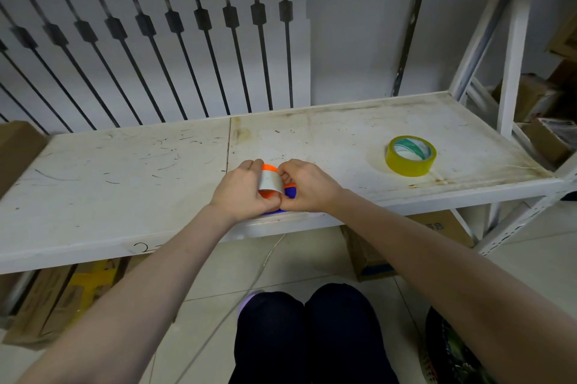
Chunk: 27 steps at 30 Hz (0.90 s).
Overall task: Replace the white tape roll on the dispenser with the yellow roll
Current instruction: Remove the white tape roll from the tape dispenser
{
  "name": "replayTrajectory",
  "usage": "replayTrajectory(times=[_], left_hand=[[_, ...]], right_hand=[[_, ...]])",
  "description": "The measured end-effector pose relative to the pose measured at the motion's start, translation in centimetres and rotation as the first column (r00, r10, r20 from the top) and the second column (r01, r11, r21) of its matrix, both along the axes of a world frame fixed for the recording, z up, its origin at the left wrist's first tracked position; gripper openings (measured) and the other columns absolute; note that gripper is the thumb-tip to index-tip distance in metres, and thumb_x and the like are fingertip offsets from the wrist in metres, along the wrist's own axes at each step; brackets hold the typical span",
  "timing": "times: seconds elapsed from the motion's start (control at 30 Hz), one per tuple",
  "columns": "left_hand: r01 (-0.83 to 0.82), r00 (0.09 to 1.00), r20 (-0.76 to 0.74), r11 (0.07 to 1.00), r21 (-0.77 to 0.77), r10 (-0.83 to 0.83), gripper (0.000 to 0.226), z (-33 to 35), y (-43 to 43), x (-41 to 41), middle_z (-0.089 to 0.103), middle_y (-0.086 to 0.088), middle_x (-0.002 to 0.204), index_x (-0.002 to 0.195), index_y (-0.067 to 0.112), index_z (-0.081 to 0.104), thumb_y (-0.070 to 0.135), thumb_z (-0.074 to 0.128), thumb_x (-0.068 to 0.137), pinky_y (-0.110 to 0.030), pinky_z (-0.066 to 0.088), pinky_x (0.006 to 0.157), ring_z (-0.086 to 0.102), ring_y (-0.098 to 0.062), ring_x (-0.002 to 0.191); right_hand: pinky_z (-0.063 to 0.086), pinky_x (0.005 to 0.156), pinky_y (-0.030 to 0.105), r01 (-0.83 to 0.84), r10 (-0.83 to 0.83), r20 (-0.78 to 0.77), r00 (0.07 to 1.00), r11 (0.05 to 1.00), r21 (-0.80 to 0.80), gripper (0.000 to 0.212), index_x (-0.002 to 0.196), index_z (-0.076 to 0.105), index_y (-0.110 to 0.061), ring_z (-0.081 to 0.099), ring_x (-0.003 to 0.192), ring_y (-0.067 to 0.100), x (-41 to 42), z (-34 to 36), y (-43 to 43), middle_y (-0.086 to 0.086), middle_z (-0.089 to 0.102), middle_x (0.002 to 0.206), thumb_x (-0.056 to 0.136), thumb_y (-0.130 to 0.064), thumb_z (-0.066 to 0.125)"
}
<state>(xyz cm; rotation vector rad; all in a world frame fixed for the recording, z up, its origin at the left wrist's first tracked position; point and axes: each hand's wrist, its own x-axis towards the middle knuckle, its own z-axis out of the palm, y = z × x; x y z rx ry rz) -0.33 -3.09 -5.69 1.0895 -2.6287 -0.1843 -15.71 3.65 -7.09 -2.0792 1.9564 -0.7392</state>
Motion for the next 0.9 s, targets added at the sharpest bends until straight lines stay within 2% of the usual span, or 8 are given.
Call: replayTrajectory(times=[0.17,0.27,0.43,0.5,0.57,0.7,0.8,0.9], left_hand=[[-0.016,1.0,0.007,1.0,0.011,0.016,0.06,0.3,-0.5,-0.1,0.056,-0.004,0.083,0.09,0.01,0.053,0.061,0.054,0.059,-0.029,0.038,0.061,0.059,-0.028,0.079],[0.027,0.996,-0.086,0.933,0.358,0.004,0.067,1.5,-1.3,0.5,0.061,-0.001,0.089,0.101,0.013,0.057,0.064,0.062,0.058,-0.034,0.048,0.071,0.059,-0.021,0.084],[0.024,0.912,-0.236,0.531,0.847,0.335,0.018,2.7,-0.5,0.3,0.057,-0.007,0.083,0.093,0.009,0.056,0.026,0.056,0.085,-0.03,0.043,0.064,0.054,-0.022,0.074],[0.1,0.877,-0.223,0.292,0.951,0.425,0.012,3.0,-0.2,0.4,0.061,-0.009,0.087,0.097,0.008,0.058,0.013,0.049,0.091,-0.033,0.048,0.068,0.058,-0.024,0.078],[0.15,0.841,-0.209,0.155,0.976,0.499,0.017,3.1,-0.3,0.6,0.062,-0.009,0.091,0.105,0.008,0.057,0.011,0.048,0.091,-0.038,0.05,0.077,0.059,-0.026,0.085],[0.211,0.678,-0.241,0.13,0.969,0.694,0.028,2.8,-0.2,-0.1,0.059,-0.011,0.092,0.121,0.003,0.048,0.003,0.043,0.094,-0.047,0.043,0.093,0.057,-0.025,0.083],[0.327,0.556,-0.299,0.127,0.937,0.776,0.034,2.7,0.6,-1.4,0.057,-0.011,0.088,0.128,-0.002,0.045,0.002,0.04,0.095,-0.049,0.043,0.096,0.056,-0.023,0.079],[0.297,0.51,-0.336,0.204,0.933,0.792,0.032,2.7,1.5,-2.2,0.059,-0.012,0.086,0.124,-0.006,0.049,-0.001,0.049,0.091,-0.047,0.046,0.083,0.058,-0.025,0.077]], right_hand=[[0.052,0.08,0.031,0.028,-0.028,0.005,1.0,1.0,0.0,0.043,0.109,0.057,-0.006,0.061,0.09,0.021,0.0,-0.3,-0.1,0.009,0.063,0.103,0.072,-0.024,0.068],[0.051,0.081,0.033,0.0,0.0,-0.02,1.0,1.0,0.029,0.04,0.112,0.057,-0.007,0.061,0.093,0.024,-0.1,0.1,-0.3,0.01,0.064,0.104,0.076,-0.021,0.064],[0.044,0.082,0.026,-0.043,0.044,-0.012,0.999,0.996,0.082,0.041,0.12,0.056,-0.011,0.057,0.102,0.022,-0.3,1.2,-0.2,0.009,0.064,0.114,0.08,-0.005,0.05],[0.047,0.088,0.03,-0.015,0.014,0.015,1.0,0.994,0.111,0.043,0.123,0.054,-0.014,0.055,0.108,0.021,-0.2,1.3,0.2,0.008,0.06,0.12,0.082,-0.003,0.049],[0.05,0.087,0.036,0.091,-0.098,0.072,0.993,0.992,0.089,0.037,0.118,0.055,-0.013,0.057,0.106,0.023,0.3,1.4,0.9,0.008,0.06,0.119,0.083,-0.004,0.048],[0.046,0.068,0.037,0.41,-0.4,0.235,0.886,0.912,0.007,0.021,0.098,0.056,-0.006,0.059,0.085,0.028,1.8,1.9,2.3,0.012,0.063,0.094,0.089,-0.022,0.046],[0.04,0.059,0.032,0.408,-0.429,0.286,0.857,0.903,0.131,0.038,0.075,0.051,-0.013,0.056,0.072,0.025,3.0,2.0,2.3,0.005,0.057,0.073,0.092,-0.046,0.043],[0.027,0.048,0.026,0.4,-0.417,0.306,0.856,0.909,0.119,0.042,0.057,0.032,-0.026,0.04,0.053,0.009,3.3,1.6,2.6,-0.007,0.039,0.055,0.091,-0.043,0.05]])
